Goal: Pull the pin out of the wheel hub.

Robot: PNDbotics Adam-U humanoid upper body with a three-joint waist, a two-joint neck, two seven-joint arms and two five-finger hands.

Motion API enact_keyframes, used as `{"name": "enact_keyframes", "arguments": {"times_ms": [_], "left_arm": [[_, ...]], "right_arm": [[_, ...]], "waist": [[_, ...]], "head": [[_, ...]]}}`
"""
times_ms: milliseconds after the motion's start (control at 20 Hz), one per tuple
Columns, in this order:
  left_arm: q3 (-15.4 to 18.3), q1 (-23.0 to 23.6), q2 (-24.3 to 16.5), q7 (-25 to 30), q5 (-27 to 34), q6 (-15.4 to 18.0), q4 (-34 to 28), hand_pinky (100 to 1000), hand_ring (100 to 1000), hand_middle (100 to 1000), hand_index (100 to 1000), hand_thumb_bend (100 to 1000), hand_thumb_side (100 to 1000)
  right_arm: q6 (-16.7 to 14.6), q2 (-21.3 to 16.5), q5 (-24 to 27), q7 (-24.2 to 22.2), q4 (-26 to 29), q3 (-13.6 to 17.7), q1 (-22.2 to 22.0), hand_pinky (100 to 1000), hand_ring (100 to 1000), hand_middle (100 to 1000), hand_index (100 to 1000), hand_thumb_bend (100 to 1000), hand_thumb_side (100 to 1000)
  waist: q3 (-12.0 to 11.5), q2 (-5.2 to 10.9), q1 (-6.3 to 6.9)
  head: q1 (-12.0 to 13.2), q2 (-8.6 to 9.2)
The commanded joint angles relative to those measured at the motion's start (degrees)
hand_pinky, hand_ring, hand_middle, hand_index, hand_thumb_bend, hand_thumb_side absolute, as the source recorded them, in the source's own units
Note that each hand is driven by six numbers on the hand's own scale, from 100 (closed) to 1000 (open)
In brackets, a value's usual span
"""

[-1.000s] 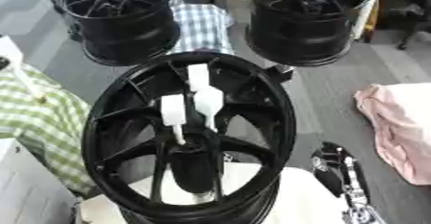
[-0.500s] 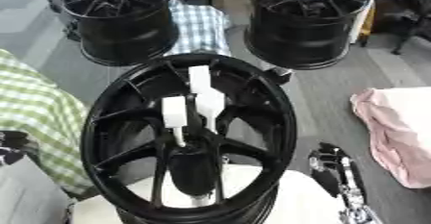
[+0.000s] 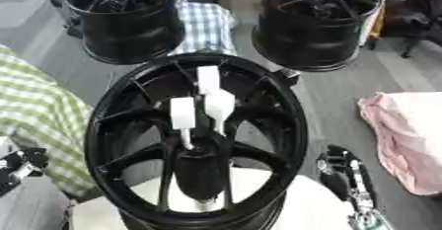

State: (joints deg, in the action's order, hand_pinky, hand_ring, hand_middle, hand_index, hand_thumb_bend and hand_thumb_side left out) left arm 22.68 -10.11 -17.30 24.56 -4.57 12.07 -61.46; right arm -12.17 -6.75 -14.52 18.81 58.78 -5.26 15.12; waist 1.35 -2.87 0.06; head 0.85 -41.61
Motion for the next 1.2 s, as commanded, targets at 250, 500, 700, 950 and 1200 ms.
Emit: {"name": "enact_keyframes", "arguments": {"times_ms": [250,500,700,950,1200], "left_arm": [[0.7,0.4,2.0,-4.8,1.5,-2.7,-2.7,724,730,638,797,301,650],[0.2,0.0,1.9,-5.4,-1.0,-3.1,-2.0,722,727,634,797,302,643],[0.1,-0.1,1.8,-5.3,-1.6,-2.9,-1.8,721,726,634,797,301,644],[-0.2,-0.1,1.8,-4.9,-1.4,-2.9,-1.5,721,726,634,797,299,645],[-0.2,-0.1,1.7,-4.6,-1.4,-2.9,-1.5,721,726,633,796,295,646]], "right_arm": [[0.1,-0.2,0.2,-0.1,0.8,0.2,0.9,752,739,711,802,100,348],[0.2,-0.1,0.0,0.0,1.0,0.3,0.8,752,739,711,802,100,349],[0.2,-0.1,0.0,0.0,1.0,0.3,0.7,752,739,711,802,100,349],[0.3,-0.3,0.0,0.0,1.0,0.4,0.6,752,739,711,802,100,350],[0.3,-0.3,0.0,0.0,1.1,0.5,0.6,752,739,711,802,100,351]], "waist": [[0.0,0.13,-0.03],[-0.3,0.37,0.02],[-0.4,0.43,0.04],[-0.5,0.47,0.0],[-0.6,0.48,-0.01]], "head": [[-0.1,0.56],[0.1,0.26],[0.2,0.27],[0.3,0.12],[0.3,0.1]]}}
